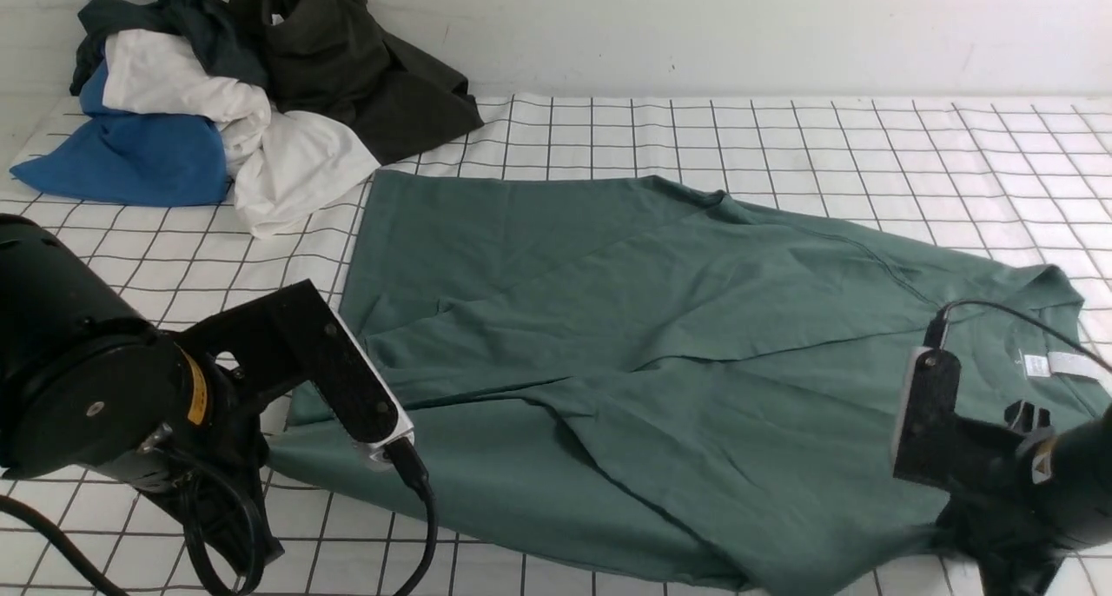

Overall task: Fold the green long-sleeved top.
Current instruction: Use both arms to drag the lower edge of the fabric forward and fold it over the upper edge

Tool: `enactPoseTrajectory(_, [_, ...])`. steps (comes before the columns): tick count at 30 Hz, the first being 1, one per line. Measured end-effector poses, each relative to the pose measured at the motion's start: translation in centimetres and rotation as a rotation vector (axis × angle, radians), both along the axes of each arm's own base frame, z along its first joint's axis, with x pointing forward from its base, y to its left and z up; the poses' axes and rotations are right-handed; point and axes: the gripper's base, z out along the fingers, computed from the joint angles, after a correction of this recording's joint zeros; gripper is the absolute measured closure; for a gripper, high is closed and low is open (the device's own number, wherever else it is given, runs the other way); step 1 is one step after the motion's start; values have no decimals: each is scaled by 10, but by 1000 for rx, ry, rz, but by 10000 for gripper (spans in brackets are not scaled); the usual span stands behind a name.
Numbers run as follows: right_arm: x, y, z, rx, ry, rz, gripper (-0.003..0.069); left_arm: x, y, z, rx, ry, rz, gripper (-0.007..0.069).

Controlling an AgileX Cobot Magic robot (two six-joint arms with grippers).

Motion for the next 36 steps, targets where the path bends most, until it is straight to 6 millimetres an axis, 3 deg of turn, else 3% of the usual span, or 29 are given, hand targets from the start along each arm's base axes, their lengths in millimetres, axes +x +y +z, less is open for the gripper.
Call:
enactPoseTrajectory(1, [0, 0, 2, -3, -7, -1, 603, -1, 0, 1, -3, 5, 4, 609])
enactPoseTrajectory(3, [5, -3, 36, 11, -111, -75, 646, -7, -3, 17, -90, 4, 37, 609])
enactPoseTrajectory(6, [10, -5, 59, 2, -211, -90, 648, -4, -5, 31, -150, -33, 60, 609])
enactPoseTrajectory(9, [34, -9, 91, 17, -436, -97, 648, 31, -3, 52, -238, -130, 169, 609])
enactPoseTrajectory(11, [52, -10, 97, 62, -540, -102, 648, 58, 0, 57, -267, -177, 225, 609])
enactPoseTrajectory(15, [106, -13, 85, 137, -641, -100, 648, 138, 6, 55, -311, -269, 324, 609])
enactPoseTrajectory(17, [124, -13, 75, 142, -635, -99, 648, 164, 7, 49, -320, -286, 344, 609])
enactPoseTrajectory(18, [144, -14, 61, 141, -616, -105, 648, 196, 6, 32, -319, -283, 365, 609])
enactPoseTrajectory(19, [152, -14, 60, 143, -619, -108, 648, 204, 6, 28, -319, -284, 370, 609])
enactPoseTrajectory(21, [192, -13, 25, 151, -564, -151, 646, 256, 3, 4, -331, -309, 394, 609])
enactPoseTrajectory(25, [233, -12, -1, 179, -535, -237, 614, 315, -2, -38, -351, -315, 444, 594])
enactPoseTrajectory(29, [260, -14, -9, 209, -515, -365, 519, 348, -3, -76, -317, -246, 495, 496])
enactPoseTrajectory(31, [266, -15, -2, 226, -509, -444, 457, 356, -3, -77, -312, -230, 526, 410])
enactPoseTrajectory(34, [270, -15, 21, 250, -509, -561, 391, 355, -2, -57, -321, -239, 553, 288])
enactPoseTrajectory(36, [266, -9, 41, 259, -478, -649, 383, 350, -1, -30, -345, -268, 559, 247])
